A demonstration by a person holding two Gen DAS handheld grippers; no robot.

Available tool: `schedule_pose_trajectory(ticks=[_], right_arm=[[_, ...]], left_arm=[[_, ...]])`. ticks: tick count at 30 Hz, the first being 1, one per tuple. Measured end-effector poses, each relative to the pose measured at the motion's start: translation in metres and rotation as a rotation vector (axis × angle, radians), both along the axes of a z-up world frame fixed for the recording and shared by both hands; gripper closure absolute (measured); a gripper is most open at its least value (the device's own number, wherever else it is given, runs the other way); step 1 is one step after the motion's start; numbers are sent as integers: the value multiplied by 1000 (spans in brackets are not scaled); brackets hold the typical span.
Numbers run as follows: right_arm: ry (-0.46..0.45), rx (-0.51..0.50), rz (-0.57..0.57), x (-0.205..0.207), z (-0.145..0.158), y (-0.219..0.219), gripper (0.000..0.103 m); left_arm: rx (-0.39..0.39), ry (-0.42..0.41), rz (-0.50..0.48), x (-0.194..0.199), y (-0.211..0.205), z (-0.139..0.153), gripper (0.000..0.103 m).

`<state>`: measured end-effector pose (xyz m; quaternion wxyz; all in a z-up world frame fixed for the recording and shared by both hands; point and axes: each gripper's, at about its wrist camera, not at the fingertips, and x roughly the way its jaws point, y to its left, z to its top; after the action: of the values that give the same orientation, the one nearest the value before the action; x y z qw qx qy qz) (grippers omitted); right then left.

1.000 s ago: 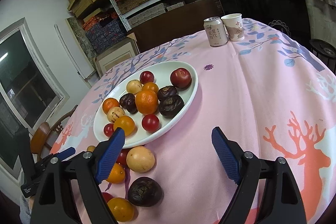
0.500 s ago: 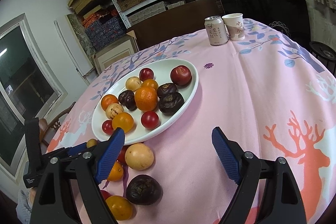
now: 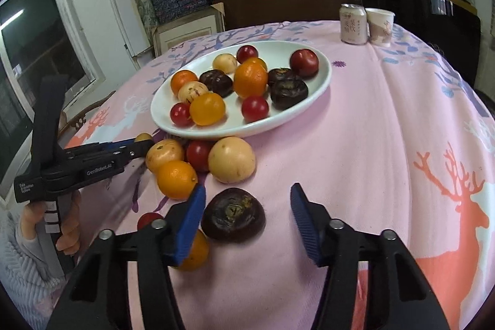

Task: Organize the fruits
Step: 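Grasp a yellow-brown fruit with the left tool while the right grasps a dark purple fruit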

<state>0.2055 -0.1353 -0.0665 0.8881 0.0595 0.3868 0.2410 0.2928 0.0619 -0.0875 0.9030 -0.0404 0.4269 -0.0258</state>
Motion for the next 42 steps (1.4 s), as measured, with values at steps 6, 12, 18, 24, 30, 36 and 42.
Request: schedule_pose_trajectory(ticks=[6,12,18,24,30,36,42], right_arm=[[51,14,45,0,-8,4,55],[136,105,88,5,-17,1,54],[123,73,117,0,-15,11,63],[88,93,99,-4,-8,7,69],[43,118,37,3,10,-7,87],[66,84,44,12,2,-2,97],[80,134,105,5,-1,-1,55]], left_arm=[[5,3,0,0,1,0,77],[5,9,0,0,1,-1,77],[11,9,-2,0,0,-2,77],[33,-28,19,-5,0,4,77],[38,-131,39,-7,-2,33,77],[20,-154,27,-5,0,39,77],[-3,-149,12,-9,3,37,77]])
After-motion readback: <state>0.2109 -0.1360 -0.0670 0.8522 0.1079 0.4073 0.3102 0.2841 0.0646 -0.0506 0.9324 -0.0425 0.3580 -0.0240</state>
